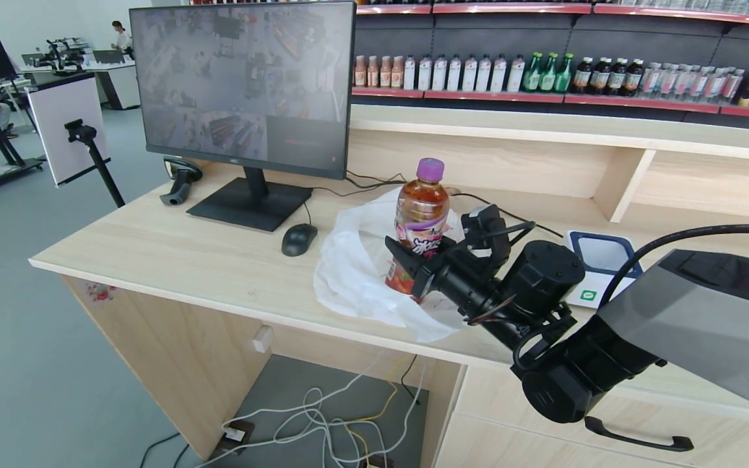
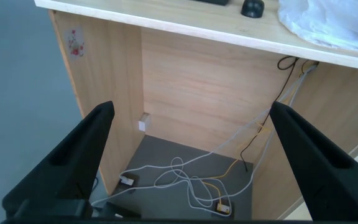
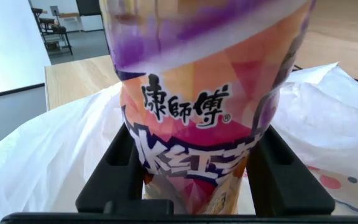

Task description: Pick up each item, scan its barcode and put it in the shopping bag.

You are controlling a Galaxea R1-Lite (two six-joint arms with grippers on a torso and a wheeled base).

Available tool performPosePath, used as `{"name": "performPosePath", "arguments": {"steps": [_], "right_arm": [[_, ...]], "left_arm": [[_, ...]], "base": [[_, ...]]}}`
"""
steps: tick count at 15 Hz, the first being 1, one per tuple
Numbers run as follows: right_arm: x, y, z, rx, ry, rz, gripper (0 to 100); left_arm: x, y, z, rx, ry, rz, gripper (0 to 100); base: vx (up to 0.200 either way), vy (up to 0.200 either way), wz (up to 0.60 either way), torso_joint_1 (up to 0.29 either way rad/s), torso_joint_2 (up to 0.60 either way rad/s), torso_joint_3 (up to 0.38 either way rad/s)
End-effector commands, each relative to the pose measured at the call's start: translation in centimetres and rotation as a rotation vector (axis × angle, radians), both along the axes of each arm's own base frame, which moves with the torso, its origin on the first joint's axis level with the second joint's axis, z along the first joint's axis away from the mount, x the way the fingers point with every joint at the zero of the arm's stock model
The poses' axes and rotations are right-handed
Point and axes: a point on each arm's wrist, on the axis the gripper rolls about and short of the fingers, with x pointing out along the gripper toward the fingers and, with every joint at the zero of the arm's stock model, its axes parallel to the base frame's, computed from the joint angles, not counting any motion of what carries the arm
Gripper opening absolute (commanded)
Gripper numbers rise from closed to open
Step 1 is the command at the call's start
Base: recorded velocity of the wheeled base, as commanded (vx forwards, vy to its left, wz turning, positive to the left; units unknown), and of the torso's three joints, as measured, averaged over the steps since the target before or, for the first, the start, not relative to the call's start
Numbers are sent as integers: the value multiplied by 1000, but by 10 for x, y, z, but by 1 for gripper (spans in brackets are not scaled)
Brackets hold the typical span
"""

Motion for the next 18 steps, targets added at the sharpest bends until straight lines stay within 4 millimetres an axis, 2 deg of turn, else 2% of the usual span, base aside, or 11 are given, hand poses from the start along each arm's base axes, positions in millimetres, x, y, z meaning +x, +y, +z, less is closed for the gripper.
{"name": "performPosePath", "arguments": {"steps": [1,7,15,16,18], "right_arm": [[1,1,-4,-5,11,0,0],[3,2,-14,-18,32,1,0],[4,2,-16,-16,42,3,0],[4,2,-17,-16,44,3,100],[3,2,-16,-17,41,2,100]], "left_arm": [[0,0,0,0,-1,-1,100],[0,0,0,0,-1,1,100],[0,0,0,0,-1,1,100],[0,0,0,0,-1,1,100],[0,0,0,0,-1,1,100]], "base": [[0,0,0,0,0,0],[0,0,0,0,0,0],[0,0,0,0,0,0],[0,0,0,0,0,0],[0,0,0,0,0,0]]}}
